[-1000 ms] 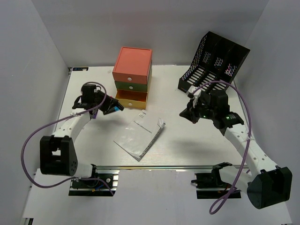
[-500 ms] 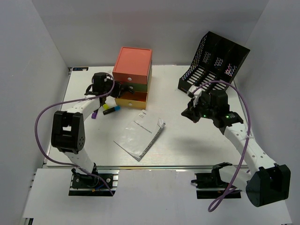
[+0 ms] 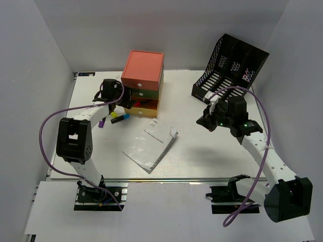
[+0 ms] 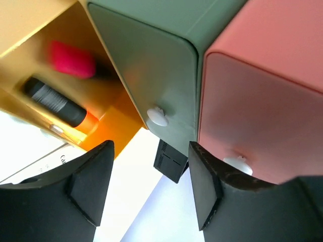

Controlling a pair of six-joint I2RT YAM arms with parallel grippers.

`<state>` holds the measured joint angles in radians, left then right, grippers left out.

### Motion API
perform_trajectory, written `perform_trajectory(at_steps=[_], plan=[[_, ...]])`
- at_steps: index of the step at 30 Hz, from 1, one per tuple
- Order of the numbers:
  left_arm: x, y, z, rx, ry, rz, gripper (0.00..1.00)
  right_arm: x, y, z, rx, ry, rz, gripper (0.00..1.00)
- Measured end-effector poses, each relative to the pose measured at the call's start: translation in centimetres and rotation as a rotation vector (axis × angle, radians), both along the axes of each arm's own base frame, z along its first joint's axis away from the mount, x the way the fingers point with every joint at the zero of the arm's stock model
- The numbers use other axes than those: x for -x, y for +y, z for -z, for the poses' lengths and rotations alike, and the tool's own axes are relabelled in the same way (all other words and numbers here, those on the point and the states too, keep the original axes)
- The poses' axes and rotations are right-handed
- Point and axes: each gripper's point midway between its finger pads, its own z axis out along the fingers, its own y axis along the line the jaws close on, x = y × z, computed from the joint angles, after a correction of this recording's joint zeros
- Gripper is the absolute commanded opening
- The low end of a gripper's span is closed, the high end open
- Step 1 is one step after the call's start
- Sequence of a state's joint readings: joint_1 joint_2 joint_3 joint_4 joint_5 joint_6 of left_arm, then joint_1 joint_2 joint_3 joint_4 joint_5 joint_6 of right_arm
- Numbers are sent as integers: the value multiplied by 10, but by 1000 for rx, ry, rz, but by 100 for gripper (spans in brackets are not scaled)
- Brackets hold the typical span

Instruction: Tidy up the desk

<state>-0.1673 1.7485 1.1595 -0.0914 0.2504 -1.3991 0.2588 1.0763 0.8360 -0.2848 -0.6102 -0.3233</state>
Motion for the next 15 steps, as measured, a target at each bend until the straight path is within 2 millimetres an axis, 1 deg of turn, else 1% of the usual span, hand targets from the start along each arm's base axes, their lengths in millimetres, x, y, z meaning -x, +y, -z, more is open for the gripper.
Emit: perform_trajectory(at_steps=[3, 5, 6, 7, 8, 10, 11, 14, 15], plan=[[1, 0, 1, 0, 8, 0, 69, 0, -1, 0, -2, 0, 2, 0], [1, -1, 1, 2, 7, 4, 59, -1, -2, 0, -4, 1, 4, 0], [1, -1, 0, 5, 4, 9, 52, -1, -2, -1, -6, 1, 3, 0], [2, -2, 0, 8, -3, 17, 28, -1, -3, -1, -8, 2, 2, 0], [3, -3, -2, 10, -10, 25, 18, -1, -3, -1, -9, 1, -2, 0], [10, -2, -2, -6, -30, 60, 2, 1, -2, -1, -11, -5, -20, 2], [17, 0, -3, -27, -45, 85, 0, 1, -1, 0, -11, -7, -31, 17], [36, 11, -16, -144, -116, 156, 0, 5, 1, 5, -7, 3, -69, 40], [40, 16, -23, -189, -146, 174, 0, 6, 2, 7, -6, 8, -82, 43]])
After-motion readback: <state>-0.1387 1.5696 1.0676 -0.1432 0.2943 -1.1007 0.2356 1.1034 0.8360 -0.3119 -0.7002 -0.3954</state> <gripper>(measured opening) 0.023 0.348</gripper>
